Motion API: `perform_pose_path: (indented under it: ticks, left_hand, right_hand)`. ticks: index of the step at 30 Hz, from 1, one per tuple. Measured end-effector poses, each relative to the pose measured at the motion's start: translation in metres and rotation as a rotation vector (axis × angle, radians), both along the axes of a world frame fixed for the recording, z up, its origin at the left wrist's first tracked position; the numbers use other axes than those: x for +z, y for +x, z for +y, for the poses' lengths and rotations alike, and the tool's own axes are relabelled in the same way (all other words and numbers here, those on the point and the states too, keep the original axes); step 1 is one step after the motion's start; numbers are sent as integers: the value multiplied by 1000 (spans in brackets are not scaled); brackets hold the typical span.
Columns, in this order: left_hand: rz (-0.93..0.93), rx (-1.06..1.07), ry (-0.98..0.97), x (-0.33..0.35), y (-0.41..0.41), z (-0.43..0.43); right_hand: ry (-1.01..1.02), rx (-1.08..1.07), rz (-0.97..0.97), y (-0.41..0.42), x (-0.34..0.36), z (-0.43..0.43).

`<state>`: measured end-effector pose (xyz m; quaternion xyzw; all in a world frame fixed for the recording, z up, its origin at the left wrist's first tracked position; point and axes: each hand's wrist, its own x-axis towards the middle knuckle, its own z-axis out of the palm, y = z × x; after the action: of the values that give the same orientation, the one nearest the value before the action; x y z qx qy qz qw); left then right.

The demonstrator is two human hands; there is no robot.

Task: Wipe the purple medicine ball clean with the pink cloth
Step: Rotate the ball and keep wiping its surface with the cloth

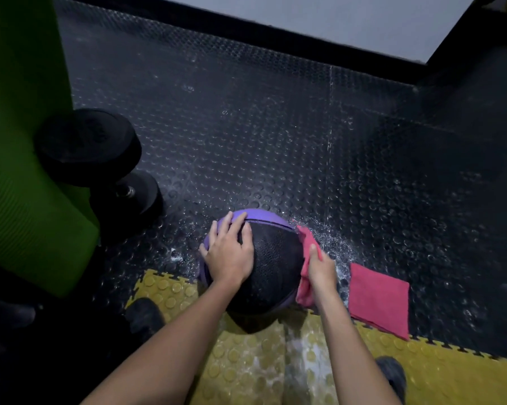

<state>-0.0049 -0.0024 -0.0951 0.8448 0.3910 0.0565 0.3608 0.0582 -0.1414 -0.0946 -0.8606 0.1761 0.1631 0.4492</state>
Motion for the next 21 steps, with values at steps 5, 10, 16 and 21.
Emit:
perform_pose_path:
  ticks: [5,10,16,21]
  left_hand:
    - [64,23,-6,4,14,2]
    - [45,27,-46,1,12,14]
    - [76,50,-24,4,19,4]
    - [106,17,-30,5,19,8]
  right_hand:
    - [-227,189,-424,-47,7,29]
    - [-234,331,-446,-42,9,39]
    - [14,83,-55,13,18,35]
    - [-344,376,-608,-61,15,57]
